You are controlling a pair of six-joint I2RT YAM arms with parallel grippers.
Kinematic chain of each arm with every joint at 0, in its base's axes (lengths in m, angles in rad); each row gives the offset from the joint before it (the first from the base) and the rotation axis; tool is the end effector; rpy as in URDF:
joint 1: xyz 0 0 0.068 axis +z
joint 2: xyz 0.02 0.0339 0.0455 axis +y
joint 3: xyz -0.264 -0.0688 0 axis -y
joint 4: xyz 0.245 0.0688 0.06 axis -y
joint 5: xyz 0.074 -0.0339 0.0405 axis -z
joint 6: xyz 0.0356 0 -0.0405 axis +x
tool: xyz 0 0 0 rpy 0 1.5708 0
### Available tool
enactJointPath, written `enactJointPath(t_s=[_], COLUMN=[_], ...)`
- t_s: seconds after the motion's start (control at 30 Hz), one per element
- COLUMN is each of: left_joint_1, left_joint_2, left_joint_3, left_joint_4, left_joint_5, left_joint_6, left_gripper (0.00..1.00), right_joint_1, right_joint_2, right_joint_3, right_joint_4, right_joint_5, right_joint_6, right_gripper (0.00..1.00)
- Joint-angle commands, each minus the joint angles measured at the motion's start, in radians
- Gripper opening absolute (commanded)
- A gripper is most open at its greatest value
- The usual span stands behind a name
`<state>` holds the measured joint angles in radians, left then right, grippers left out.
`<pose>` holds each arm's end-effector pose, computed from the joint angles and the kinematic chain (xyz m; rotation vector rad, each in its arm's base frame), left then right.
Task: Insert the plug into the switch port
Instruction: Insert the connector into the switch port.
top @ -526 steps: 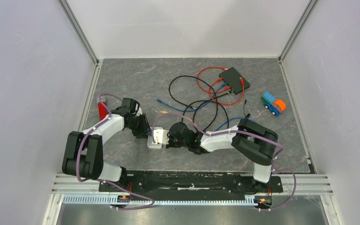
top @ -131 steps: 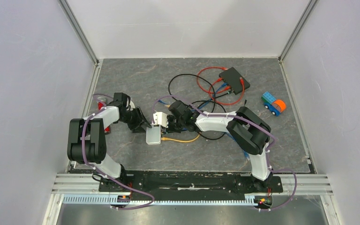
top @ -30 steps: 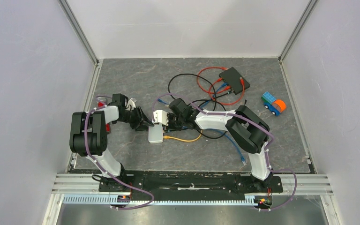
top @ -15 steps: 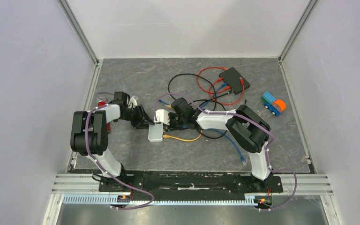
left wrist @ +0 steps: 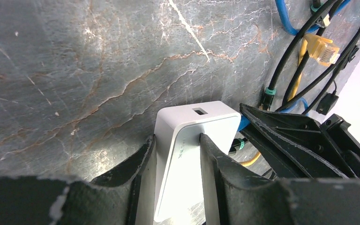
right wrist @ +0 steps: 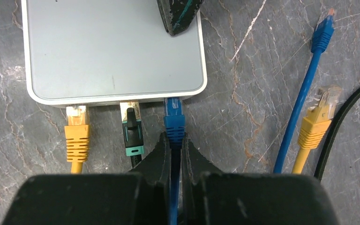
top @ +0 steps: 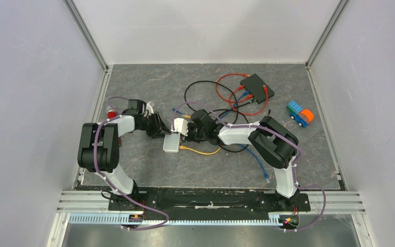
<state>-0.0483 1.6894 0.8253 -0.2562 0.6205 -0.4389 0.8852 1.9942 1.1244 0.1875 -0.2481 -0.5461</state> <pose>0.2994 -0.0352 0.1356 -0.3281 2.6770 -0.9856 0.2570 0.3280 0.1372 -1.5876 1.6212 0.4603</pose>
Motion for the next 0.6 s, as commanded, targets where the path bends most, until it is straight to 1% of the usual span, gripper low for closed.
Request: enactJointPath(t_s=[0.0,0.13,0.27,0.4,0.47,0.57], left_joint_1=[-0.150,-0.147,-0.119,-0.084,-0.071,-0.064], left_joint_2=[0.013,-0.027,-0.092,-0.180,-0.249,-0.343], left_joint_3=[-0.023,0.007,0.019,0.041,0.044,0.050], left_joint_4=[0.029,-0.084,-0.131,-0.211,-0.235,-0.249], left_joint_5=[0.287,0.209,0.107,-0.074,-0.191,-0.328], left_joint_6=[-0.077,-0.009,-0.010,0.010,0.009,-0.013], left_gripper=[0.40,0.42,0.43,0.48,0.50,0.54], right_joint_1=[0.114,0.116,0.117,0.116,0.115,0.115], right_joint_2=[0.062,0.055,0.056,0.071,0.082,0.096], right_joint_3=[0.022,0.028,0.042,0.069,0.091,0.110], right_joint_4=[0.207,0.213,0.221,0.219,0.224,0.253], right_joint_5=[-0.200,-0.173,-0.121,-0.095,-0.072,-0.057], right_joint_6=[-0.066,-0.072,-0.085,-0.138,-0.124,-0.067], right_gripper=[0.00,0.00,0.00,0.00,0.00,0.00])
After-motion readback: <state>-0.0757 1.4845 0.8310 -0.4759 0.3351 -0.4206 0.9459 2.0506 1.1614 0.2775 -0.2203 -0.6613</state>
